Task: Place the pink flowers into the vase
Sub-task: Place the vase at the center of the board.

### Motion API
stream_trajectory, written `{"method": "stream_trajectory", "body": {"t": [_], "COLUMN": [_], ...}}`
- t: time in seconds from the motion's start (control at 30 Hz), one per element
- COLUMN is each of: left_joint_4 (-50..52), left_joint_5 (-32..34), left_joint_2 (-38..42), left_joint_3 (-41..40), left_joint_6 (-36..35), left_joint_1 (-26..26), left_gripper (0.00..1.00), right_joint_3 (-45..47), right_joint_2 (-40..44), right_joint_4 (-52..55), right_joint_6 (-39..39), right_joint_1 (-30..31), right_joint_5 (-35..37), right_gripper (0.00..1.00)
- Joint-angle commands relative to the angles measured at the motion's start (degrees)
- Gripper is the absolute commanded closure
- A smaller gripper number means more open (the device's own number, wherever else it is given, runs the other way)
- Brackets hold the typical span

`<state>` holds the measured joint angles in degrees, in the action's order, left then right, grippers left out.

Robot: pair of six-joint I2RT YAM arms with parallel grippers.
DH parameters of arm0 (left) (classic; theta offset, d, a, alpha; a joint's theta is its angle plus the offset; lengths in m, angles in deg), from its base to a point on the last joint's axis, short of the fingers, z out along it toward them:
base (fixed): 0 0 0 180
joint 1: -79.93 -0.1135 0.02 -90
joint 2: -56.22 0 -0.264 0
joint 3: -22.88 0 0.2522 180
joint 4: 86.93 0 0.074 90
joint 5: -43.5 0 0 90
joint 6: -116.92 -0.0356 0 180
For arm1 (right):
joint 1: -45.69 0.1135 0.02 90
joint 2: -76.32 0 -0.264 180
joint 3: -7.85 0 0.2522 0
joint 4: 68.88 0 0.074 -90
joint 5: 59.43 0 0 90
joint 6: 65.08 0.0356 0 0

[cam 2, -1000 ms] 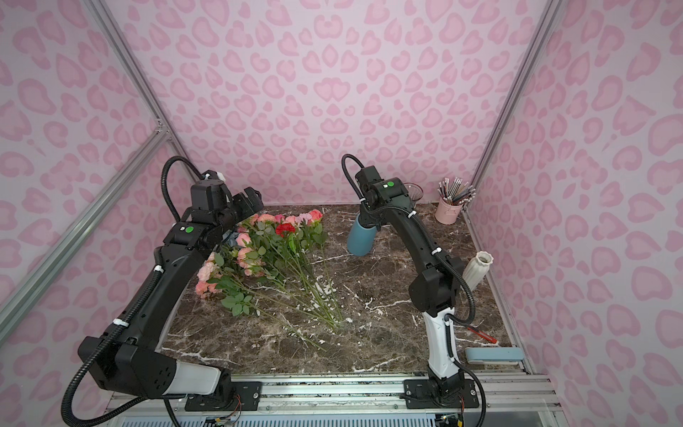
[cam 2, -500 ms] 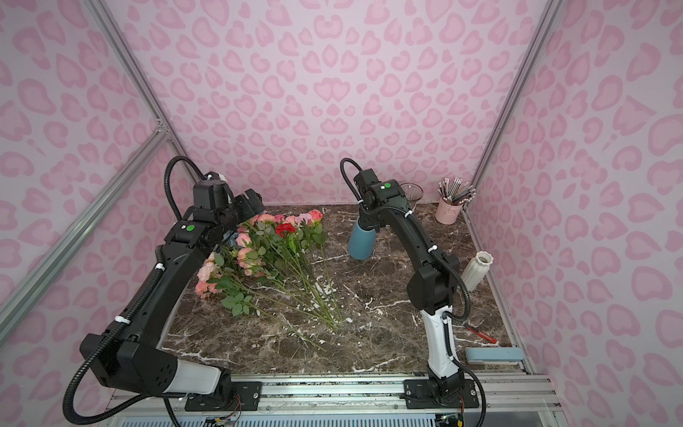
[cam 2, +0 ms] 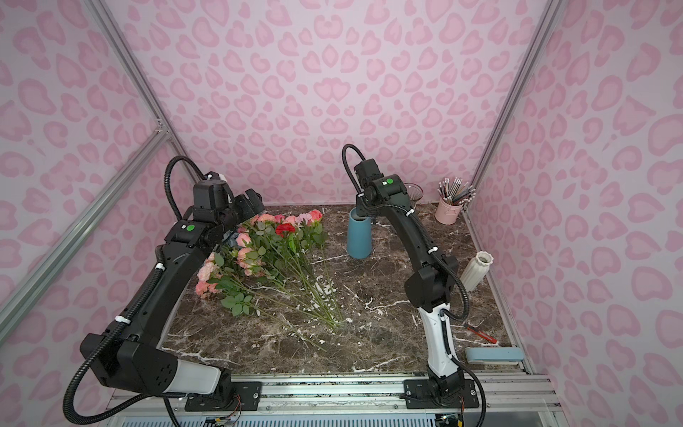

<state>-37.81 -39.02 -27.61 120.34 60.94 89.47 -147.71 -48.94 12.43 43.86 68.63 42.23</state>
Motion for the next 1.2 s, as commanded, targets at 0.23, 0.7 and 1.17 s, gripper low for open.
{"method": "stream_trajectory", "body": {"t": [0.23, 0.7, 1.17], "left_joint_4": [-1.2, -6.7, -4.9], "left_joint_5": [-0.6, -10.0, -9.6], "left_joint_2": [-3.1, -6.9, -3.2], "left_joint_3": [1.0, -0.6, -2.4], "left_joint_6": [-1.1, 3.1, 3.2], "left_joint_1": [6.2, 12.9, 9.1], "left_gripper": [0.01, 0.13, 0.08], "right_joint_3": [33.5, 92.1, 93.2], "right_joint_2": [24.2, 37.2, 19.9], "right_joint_4": [-20.4, -75.7, -97.5], "right_joint_6": [12.1, 36.8, 47.3], "right_joint_1": [-0.2, -5.3, -3.0], "right_joint_5": [-3.5, -32.3, -29.5], "right_gripper": [0.70, 0.91, 0.93]}}
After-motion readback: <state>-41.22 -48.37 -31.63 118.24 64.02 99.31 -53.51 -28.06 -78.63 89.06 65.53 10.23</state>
